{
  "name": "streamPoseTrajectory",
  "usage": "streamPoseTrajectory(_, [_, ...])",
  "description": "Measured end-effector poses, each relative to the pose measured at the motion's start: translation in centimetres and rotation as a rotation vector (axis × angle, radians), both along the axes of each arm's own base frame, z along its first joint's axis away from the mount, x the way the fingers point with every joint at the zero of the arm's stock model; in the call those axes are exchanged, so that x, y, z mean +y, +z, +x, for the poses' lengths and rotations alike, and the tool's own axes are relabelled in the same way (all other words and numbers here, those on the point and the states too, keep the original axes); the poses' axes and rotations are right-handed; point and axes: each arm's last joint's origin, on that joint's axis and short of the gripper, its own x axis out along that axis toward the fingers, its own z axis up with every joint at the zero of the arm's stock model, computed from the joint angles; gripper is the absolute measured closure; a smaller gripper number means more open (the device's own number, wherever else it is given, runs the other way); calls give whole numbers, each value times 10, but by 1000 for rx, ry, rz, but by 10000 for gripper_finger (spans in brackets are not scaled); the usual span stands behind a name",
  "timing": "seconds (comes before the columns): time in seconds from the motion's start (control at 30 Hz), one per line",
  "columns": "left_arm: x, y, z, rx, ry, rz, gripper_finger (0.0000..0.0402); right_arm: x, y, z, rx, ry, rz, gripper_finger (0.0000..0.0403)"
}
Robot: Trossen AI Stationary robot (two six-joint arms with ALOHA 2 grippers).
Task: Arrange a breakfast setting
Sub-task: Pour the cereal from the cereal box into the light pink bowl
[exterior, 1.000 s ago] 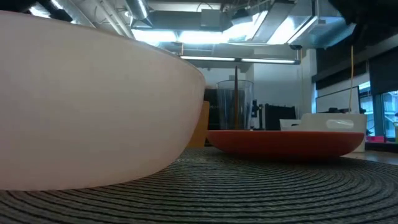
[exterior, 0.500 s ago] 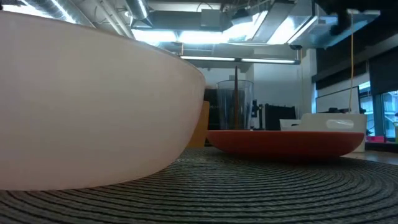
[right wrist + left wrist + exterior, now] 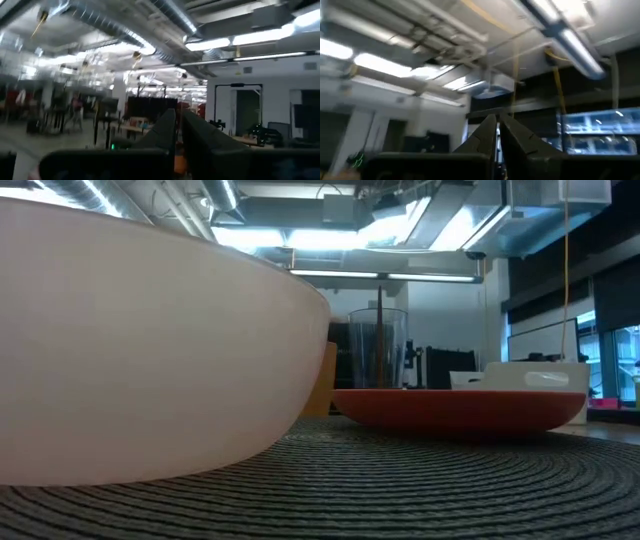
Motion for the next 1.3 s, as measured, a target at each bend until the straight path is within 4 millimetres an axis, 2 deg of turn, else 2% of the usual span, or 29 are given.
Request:
streamPoseTrajectory(0.07, [9,15,11,57,-81,37,384,-8,4,6,77,19,-12,368])
streamPoseTrajectory(0.17, [31,24,34,174,-164,23,384,-21,11,11,113,57,-15,368])
streamPoseTrajectory(0.27, [61,25,49,279,-123,-36,384,-32,18,11,92,93,-26,368])
streamPoseTrajectory(0.33, [80,28,44,314,-35,-86,384,-36,20,10,93,116,-51,368])
streamPoseTrajectory(0.43, [94,32,18,320,64,-179,384,-38,22,8,98,147,-82,368])
streamPoseTrajectory(0.5, [96,28,-2,344,90,-253,384,-37,23,6,100,161,-88,368])
streamPoseTrajectory(0.6, [87,23,-26,406,93,-317,384,-36,22,4,123,165,-79,368])
streamPoseTrajectory(0.67, [81,19,-36,444,68,-353,384,-36,20,5,147,166,-69,368])
streamPoseTrajectory(0.8, [76,8,-43,476,74,-471,384,-38,13,12,202,177,-49,368])
streamPoseTrajectory(1.1, [78,-7,-39,501,125,-652,398,-44,1,29,265,180,-24,368])
streamPoseTrajectory(1.3, [97,-34,-16,632,-96,-779,397,-48,-5,39,285,181,-16,368])
